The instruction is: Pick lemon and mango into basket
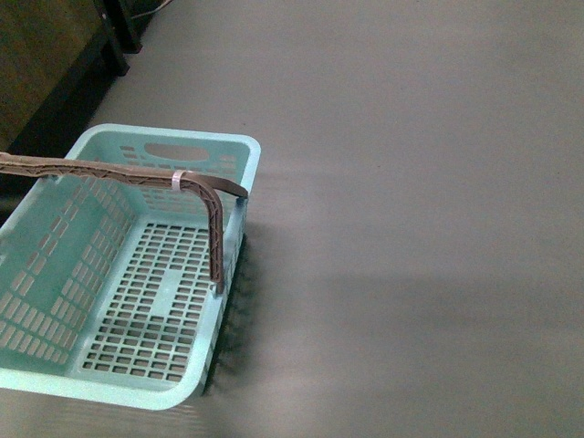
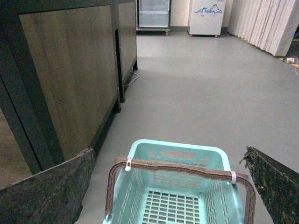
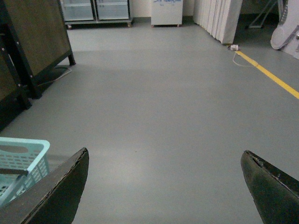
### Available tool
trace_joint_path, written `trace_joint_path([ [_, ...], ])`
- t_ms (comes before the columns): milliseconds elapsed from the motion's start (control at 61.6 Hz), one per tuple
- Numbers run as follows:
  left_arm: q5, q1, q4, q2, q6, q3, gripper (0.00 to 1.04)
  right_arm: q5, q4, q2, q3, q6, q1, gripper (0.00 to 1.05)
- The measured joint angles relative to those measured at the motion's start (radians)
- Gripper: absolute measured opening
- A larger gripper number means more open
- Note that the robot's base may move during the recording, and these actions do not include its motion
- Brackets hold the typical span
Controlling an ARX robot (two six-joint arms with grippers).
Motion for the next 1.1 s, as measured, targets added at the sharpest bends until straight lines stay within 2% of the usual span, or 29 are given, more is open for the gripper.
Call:
trace_joint_path([
  [471, 0.001, 0.0, -0.002, 0.002, -0.001, 0.001, 0.98, 0.0, 0.0, 0.0, 0.0, 0.0, 0.0, 0.96],
  [535, 0.038, 0.014, -0.233, 0.131, -0.187, 0.095, 0.98, 0.0, 0.0, 0.0, 0.0, 0.0, 0.0, 0.96],
  [568, 0.054, 0.022, -0.301, 0.201, -0.274, 0.13, 0.98, -0.002, 0.0, 0.0, 0.0, 0.0, 0.0, 0.96],
  [633, 0.071, 0.033, -0.325, 0.311, -0.448, 0.163, 0.98, -0.003, 0.0, 0.0, 0.0, 0.0, 0.0, 0.96],
  [763, 0.11, 0.058, -0.199, 0.504, -0.726, 0.203, 0.98, -0.003, 0.0, 0.0, 0.0, 0.0, 0.0, 0.96],
  [941, 0.124, 0.075, 0.003, 0.799, -0.919, 0.213, 0.98, -0.003, 0.0, 0.0, 0.0, 0.0, 0.0, 0.96],
  [1103, 0.067, 0.009, 0.239, 1.159, -1.063, 0.238, 0.98, -0.003, 0.0, 0.0, 0.0, 0.0, 0.0, 0.96],
])
